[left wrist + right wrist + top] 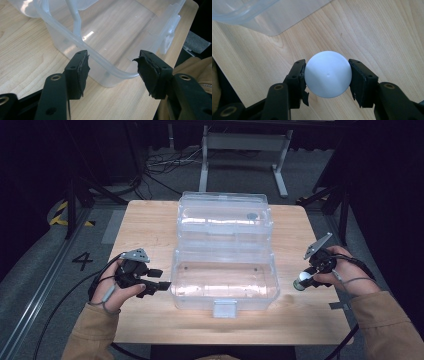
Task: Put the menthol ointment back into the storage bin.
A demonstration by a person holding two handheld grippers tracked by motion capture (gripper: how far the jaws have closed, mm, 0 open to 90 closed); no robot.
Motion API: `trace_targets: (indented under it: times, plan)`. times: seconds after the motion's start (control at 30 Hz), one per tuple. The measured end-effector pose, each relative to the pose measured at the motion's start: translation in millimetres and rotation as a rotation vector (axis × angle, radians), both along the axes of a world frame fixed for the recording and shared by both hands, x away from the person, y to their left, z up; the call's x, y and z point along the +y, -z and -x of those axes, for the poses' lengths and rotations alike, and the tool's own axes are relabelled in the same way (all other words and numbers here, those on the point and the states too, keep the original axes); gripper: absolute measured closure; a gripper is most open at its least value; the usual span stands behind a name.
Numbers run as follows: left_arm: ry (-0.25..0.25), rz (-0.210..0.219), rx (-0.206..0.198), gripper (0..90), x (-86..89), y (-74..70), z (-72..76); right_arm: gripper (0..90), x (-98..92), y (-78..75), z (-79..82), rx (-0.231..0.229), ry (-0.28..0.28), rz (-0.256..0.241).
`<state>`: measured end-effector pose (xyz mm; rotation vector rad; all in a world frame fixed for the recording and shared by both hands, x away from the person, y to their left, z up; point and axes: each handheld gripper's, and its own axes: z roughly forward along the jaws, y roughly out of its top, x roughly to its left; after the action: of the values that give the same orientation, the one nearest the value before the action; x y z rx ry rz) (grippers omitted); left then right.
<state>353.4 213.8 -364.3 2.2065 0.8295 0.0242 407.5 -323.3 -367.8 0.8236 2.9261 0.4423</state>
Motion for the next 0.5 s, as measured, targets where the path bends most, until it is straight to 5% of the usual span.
trace_targets:
  times: [0.5]
  plan:
    - [-0.016, 0.001, -0.002, 42.5, 3.7, -0.8, 0.0, 50.5, 5.5, -25.3, 3.4, -0.027, -0.029, 0.005]
